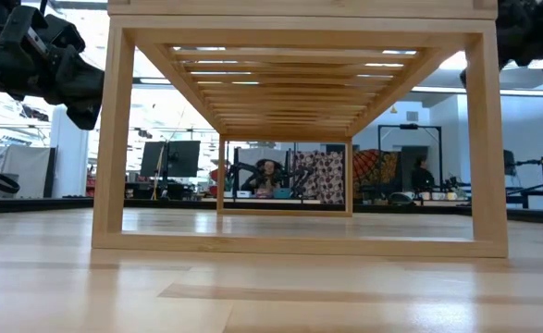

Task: Place and stack bowls onto a shelf
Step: Return to Home Position

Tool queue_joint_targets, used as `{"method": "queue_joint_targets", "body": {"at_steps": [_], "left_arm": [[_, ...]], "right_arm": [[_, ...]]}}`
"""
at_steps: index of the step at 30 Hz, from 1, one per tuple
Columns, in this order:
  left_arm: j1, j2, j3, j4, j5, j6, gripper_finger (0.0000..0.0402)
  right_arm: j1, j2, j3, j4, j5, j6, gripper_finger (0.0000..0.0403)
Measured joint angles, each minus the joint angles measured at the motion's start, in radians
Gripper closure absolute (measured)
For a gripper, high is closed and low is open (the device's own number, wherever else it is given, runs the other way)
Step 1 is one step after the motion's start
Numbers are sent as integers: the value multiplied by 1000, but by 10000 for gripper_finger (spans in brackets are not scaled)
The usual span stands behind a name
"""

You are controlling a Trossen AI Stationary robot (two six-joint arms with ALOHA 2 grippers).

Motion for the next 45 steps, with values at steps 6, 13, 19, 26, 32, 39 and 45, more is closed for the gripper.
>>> {"method": "queue_joint_targets", "body": {"at_steps": [6, 13, 19, 26, 32, 39, 45], "left_arm": [[0, 0, 0, 0, 0, 0, 401], [0, 0, 0, 1, 0, 0, 401], [0, -4, 0, 2, 2, 0, 401], [0, -10, 0, 0, 1, 0, 401], [0, -11, 0, 1, 1, 0, 401], [1, -14, -2, 6, 19, 0, 401], [0, -13, -3, 6, 21, 0, 401]], "right_arm": [[-52, -135, -72, -36, -5, -1, 384], [-58, -244, -192, 26, -8, -23, 385], [-34, -233, -203, -20, 21, -125, 384], [-32, -233, -203, -20, 34, -155, 352], [-32, -234, -203, -23, 33, -156, 344], [-27, -245, -204, -5, 33, -157, 342], [-33, -246, -204, 2, 33, -157, 341]]}}
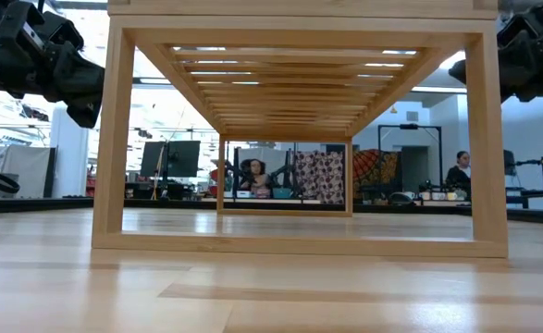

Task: Place and stack bowls onto a shelf
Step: Return to Home Position

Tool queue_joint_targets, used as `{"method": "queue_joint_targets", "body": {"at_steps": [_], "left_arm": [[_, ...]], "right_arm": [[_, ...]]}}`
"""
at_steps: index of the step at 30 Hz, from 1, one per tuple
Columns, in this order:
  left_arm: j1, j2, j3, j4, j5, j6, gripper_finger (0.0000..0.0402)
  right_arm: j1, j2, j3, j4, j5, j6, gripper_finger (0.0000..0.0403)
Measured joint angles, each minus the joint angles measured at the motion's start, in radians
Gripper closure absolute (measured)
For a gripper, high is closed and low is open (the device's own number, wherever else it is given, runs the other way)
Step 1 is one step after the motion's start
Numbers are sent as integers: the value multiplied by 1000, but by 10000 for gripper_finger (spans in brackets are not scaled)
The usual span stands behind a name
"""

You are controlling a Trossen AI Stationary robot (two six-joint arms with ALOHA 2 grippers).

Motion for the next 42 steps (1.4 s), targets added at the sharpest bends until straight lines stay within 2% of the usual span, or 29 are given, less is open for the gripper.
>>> {"method": "queue_joint_targets", "body": {"at_steps": [42], "left_arm": [[0, 7, -2, 1, -2, 0, 401]], "right_arm": [[0, 0, -2, -30, -5, 1, 341]]}}
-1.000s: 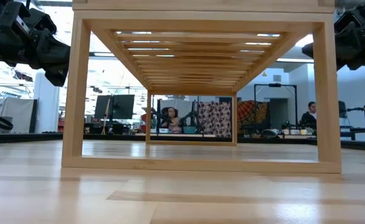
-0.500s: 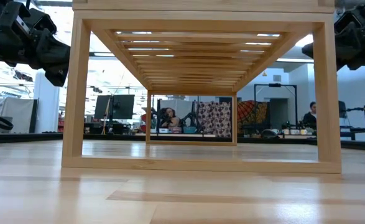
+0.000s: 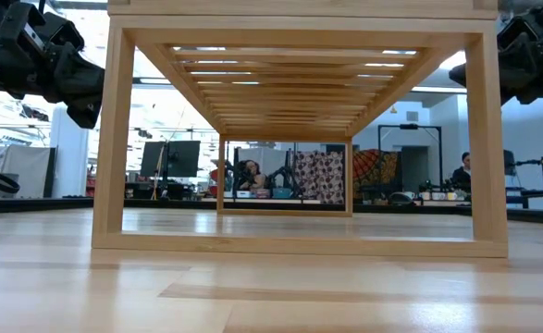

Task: Place and stack bowls onto a shelf
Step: Return to Home Position

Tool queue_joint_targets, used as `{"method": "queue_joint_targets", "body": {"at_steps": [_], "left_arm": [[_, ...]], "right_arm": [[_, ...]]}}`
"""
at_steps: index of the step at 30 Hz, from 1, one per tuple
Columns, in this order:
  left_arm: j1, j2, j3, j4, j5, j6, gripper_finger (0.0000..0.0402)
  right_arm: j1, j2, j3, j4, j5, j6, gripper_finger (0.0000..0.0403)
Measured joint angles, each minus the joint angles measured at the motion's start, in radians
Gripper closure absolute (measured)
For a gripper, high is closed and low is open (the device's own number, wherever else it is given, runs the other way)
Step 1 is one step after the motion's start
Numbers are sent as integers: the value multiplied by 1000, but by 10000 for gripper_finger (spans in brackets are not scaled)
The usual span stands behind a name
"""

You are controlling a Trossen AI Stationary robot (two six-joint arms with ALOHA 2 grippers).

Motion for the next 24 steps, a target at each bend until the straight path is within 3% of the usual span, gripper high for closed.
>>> {"method": "queue_joint_targets", "body": {"at_steps": [24], "left_arm": [[0, 0, 0, 0, 0, 0, 401]], "right_arm": [[0, 0, 0, 0, 0, 0, 341]]}}
